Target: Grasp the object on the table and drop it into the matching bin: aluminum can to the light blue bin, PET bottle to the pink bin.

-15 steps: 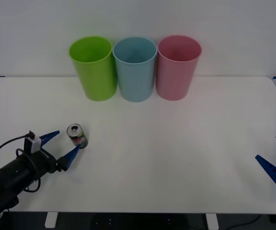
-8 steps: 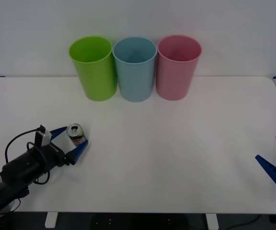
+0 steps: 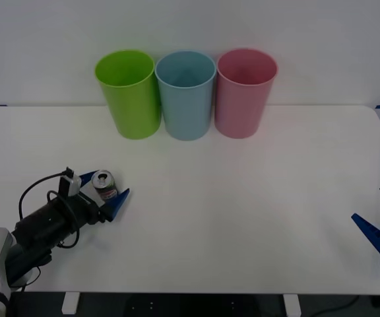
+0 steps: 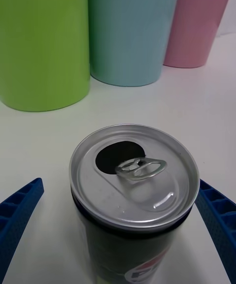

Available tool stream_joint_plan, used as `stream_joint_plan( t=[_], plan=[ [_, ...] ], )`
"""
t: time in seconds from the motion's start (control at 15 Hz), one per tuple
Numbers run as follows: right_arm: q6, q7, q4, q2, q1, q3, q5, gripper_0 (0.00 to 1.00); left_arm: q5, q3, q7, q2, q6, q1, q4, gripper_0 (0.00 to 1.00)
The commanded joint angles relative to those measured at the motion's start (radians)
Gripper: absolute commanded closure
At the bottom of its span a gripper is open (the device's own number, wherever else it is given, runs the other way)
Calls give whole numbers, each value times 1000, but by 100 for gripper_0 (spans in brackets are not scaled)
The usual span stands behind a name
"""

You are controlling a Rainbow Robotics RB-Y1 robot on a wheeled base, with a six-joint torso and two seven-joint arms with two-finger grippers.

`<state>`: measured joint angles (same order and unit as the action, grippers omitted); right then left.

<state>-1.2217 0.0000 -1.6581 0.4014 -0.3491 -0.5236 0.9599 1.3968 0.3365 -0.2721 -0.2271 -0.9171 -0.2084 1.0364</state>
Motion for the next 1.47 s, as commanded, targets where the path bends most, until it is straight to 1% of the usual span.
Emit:
stream_joint_plan(
  t=[0.07,0.2,0.27,0.33,0.4,0.47,1.0,1.47],
  plan=[
    [0,0,0,0,0,0,0,0,1,-4,-1,0,1,-2,-1,0],
    [0,0,0,0,0,0,0,0,1,-5,1,0,1,-2,1,0],
    [0,0,0,0,0,0,0,0,-1,-5,-1,-1,1,-2,-1,26],
    [0,0,0,0,0,0,0,0,-1,-5,-3,0,3,-2,1,84],
    [0,0,0,0,0,0,0,0,-1,-5,-4,0,4,-2,1,95],
    [0,0,0,0,0,0,0,0,-1,-5,-7,0,4,-2,1,100],
    [0,0,0,0,0,0,0,0,-19,-7,1,0,6,-5,1,100],
    [0,0,0,0,0,0,0,0,-52,-8,13,0,1,-2,51,100]
  ],
)
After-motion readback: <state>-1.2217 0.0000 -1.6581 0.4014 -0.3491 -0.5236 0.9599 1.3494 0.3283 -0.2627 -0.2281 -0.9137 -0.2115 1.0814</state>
